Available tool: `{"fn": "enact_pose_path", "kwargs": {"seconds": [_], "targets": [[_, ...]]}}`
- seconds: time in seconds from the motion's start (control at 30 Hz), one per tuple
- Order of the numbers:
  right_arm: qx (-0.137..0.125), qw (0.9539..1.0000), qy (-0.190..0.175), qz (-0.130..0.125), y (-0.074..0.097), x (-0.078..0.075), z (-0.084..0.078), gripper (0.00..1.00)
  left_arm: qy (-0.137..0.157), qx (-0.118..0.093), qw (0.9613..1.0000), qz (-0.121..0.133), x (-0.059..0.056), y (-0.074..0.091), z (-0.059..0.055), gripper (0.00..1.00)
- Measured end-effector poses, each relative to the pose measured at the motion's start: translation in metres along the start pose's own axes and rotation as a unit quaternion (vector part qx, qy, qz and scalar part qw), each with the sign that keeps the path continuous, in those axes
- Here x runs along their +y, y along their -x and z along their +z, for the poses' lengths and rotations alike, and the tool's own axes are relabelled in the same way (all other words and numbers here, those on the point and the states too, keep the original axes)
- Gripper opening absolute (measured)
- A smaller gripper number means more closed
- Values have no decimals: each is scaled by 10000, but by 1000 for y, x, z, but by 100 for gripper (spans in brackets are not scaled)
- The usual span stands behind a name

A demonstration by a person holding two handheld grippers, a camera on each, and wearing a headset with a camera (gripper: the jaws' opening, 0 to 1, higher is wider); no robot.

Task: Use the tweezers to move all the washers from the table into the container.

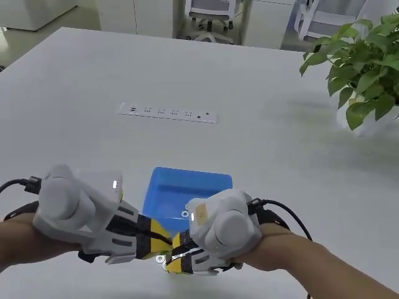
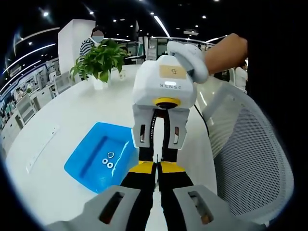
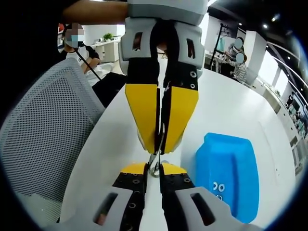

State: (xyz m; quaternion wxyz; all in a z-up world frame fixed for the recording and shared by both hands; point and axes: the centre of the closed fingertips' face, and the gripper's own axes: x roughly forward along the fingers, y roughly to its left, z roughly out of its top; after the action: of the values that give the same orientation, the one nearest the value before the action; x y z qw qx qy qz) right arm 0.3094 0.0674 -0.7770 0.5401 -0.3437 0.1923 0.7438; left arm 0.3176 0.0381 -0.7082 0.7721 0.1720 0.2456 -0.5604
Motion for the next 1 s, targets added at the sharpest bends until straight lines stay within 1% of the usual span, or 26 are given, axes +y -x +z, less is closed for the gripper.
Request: {"fn": "enact_pose_path", "kwargs": {"seconds": [0.4, 0.83, 1.0], "targets": [[-47, 9996, -271, 2, 0, 0, -1, 8, -14, 6, 10000, -10, -1, -1, -1, 6], [-33, 9993, -371, 38, 1, 1, -2, 8, -32, 53, 10000, -41, -2, -4, 1, 6], [-55, 9993, -367, 25, 2, 0, 0, 8, 17, 33, 10000, -18, -1, -2, 2, 10]]}}
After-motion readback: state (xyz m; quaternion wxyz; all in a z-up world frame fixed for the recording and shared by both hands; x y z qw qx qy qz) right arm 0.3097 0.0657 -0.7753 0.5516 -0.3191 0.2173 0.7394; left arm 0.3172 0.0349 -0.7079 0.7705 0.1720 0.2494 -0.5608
